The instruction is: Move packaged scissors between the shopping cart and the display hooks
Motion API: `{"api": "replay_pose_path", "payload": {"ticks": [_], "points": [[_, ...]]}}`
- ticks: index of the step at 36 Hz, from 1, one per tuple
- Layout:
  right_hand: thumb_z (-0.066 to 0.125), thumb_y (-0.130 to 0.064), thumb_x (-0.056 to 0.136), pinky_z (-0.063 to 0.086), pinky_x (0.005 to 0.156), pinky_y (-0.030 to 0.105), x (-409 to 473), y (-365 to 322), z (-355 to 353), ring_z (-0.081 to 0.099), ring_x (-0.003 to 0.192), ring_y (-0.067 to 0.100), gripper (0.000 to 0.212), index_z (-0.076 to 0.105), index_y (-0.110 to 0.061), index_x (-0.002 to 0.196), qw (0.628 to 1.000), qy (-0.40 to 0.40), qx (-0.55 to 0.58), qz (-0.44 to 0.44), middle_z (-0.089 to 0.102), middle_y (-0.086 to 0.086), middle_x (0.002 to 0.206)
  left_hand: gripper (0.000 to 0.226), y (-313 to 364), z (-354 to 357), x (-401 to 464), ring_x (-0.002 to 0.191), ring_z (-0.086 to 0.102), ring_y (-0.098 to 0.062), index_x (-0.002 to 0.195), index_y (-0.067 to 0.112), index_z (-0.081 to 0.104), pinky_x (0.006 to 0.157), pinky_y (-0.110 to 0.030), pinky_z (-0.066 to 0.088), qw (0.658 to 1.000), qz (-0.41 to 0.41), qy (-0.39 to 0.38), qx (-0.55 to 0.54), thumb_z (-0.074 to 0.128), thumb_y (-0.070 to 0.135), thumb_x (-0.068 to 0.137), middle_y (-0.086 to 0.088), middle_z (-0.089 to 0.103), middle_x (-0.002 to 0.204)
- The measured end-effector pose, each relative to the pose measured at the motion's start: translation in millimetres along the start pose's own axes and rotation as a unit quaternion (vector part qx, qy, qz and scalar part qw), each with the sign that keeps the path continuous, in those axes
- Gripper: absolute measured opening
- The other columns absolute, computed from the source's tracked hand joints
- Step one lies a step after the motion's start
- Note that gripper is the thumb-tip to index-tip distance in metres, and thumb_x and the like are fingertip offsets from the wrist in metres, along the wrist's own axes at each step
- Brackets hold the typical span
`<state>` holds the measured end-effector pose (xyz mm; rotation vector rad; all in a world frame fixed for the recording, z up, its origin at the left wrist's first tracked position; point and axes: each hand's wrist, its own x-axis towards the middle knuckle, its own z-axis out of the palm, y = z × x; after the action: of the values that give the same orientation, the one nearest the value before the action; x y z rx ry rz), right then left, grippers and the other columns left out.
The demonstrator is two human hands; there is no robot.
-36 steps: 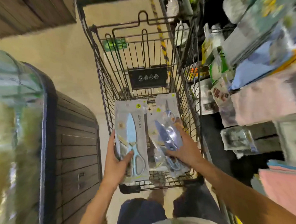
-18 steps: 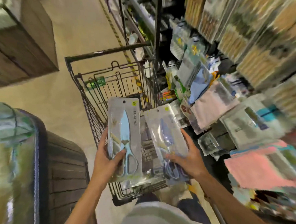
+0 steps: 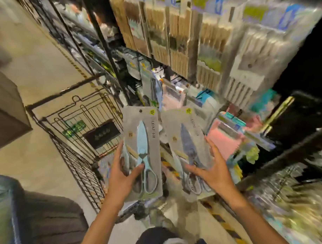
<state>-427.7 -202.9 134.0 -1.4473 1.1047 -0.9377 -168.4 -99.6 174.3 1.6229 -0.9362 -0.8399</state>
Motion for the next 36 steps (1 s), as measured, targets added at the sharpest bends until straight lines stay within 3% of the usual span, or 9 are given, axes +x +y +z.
{"api": "replay_pose_path", "payload": {"ticks": [4,6,9,13,18,23,29,33,36], "points": [[0.091,-0.034,0.068,0.04,0.096,0.0,-50.3,5.4,-40.0,0.04,0.13,-0.019,0.098,0.036,-0.042,0.149,0.999,0.045,-0.013,0.007,0.042,-0.029,0.149,0.087,7.5,34.0,-30.0,0.129,0.059,-0.017,0.145,0.06,0.031,0.103,-0.053,0.052,0.999,0.013,-0.041,0.014,0.078,0.02,0.084,0.005,0.051,0.15],[0.091,-0.03,0.069,0.039,0.092,-0.001,-81.9,11.0,-56.6,0.042,0.124,-0.024,0.097,0.036,-0.041,0.148,0.997,0.081,-0.007,0.013,0.045,-0.033,0.142,0.09,10.8,47.7,-44.2,0.133,0.055,-0.021,0.148,0.058,0.028,0.105,-0.057,0.049,0.997,0.009,-0.068,0.03,0.08,0.025,0.083,0.004,0.049,0.152],[0.088,-0.041,0.067,0.045,0.1,0.015,-126.3,17.8,-81.8,0.044,0.129,-0.016,0.099,0.032,-0.051,0.148,0.993,0.116,-0.005,0.028,0.044,-0.045,0.136,0.09,15.9,70.0,-63.2,0.133,0.055,-0.021,0.151,0.052,0.028,0.104,-0.055,0.05,0.992,0.031,-0.106,0.058,0.083,0.037,0.081,0.002,0.049,0.152],[0.087,-0.049,0.065,0.047,0.102,0.023,-175.6,14.0,-108.2,0.044,0.134,-0.008,0.103,0.029,-0.053,0.15,0.986,0.161,-0.02,0.03,0.042,-0.042,0.143,0.083,27.6,98.3,-88.1,0.129,0.058,-0.013,0.148,0.049,0.033,0.101,-0.035,0.055,0.982,0.07,-0.173,0.039,0.077,0.016,0.085,0.007,0.052,0.148],[0.091,-0.033,0.069,0.041,0.092,0.001,-233.7,2.6,-126.0,0.042,0.125,-0.023,0.1,0.031,-0.049,0.148,0.965,0.259,-0.02,0.021,0.041,-0.052,0.134,0.087,39.9,121.2,-111.6,0.13,0.058,-0.015,0.145,0.052,0.035,0.106,-0.048,0.051,0.965,0.1,-0.241,0.019,0.075,0.002,0.085,0.002,0.054,0.147],[0.09,-0.025,0.072,0.036,0.087,-0.006,-292.4,-12.2,-131.1,0.036,0.119,-0.033,0.1,0.03,-0.045,0.148,0.94,0.335,-0.057,0.038,0.037,-0.06,0.126,0.091,50.3,138.3,-134.0,0.133,0.055,-0.018,0.142,0.06,0.035,0.109,-0.053,0.046,0.946,0.111,-0.304,0.007,0.078,0.004,0.084,0.004,0.052,0.149],[0.088,-0.036,0.068,0.029,0.095,-0.006,-363.1,-28.2,-132.4,0.035,0.127,-0.015,0.102,0.03,-0.041,0.151,0.901,0.411,-0.117,0.069,0.039,-0.033,0.141,0.088,60.8,163.2,-168.9,0.134,0.045,0.007,0.143,0.057,0.035,0.116,-0.043,0.039,0.924,0.138,-0.357,-0.002,0.082,0.02,0.079,0.044,0.044,0.139],[0.087,-0.039,0.069,0.033,0.106,0.012,-407.0,-34.8,-140.5,0.037,0.124,-0.014,0.102,0.03,-0.042,0.153,0.885,0.438,-0.13,0.089,0.039,-0.035,0.139,0.091,68.2,177.9,-197.4,0.139,0.046,-0.013,0.141,0.057,0.033,0.116,-0.048,0.04,0.916,0.154,-0.371,-0.016,0.082,0.009,0.081,0.013,0.045,0.152],[0.085,-0.041,0.07,0.034,0.109,0.021,-429.1,-43.0,-153.6,0.039,0.126,-0.012,0.102,0.027,-0.044,0.154,0.876,0.454,-0.138,0.088,0.039,-0.031,0.144,0.09,76.8,187.9,-216.4,0.138,0.048,-0.014,0.144,0.057,0.033,0.114,-0.05,0.042,0.902,0.161,-0.398,-0.032,0.084,0.021,0.08,0.012,0.046,0.152]]}}
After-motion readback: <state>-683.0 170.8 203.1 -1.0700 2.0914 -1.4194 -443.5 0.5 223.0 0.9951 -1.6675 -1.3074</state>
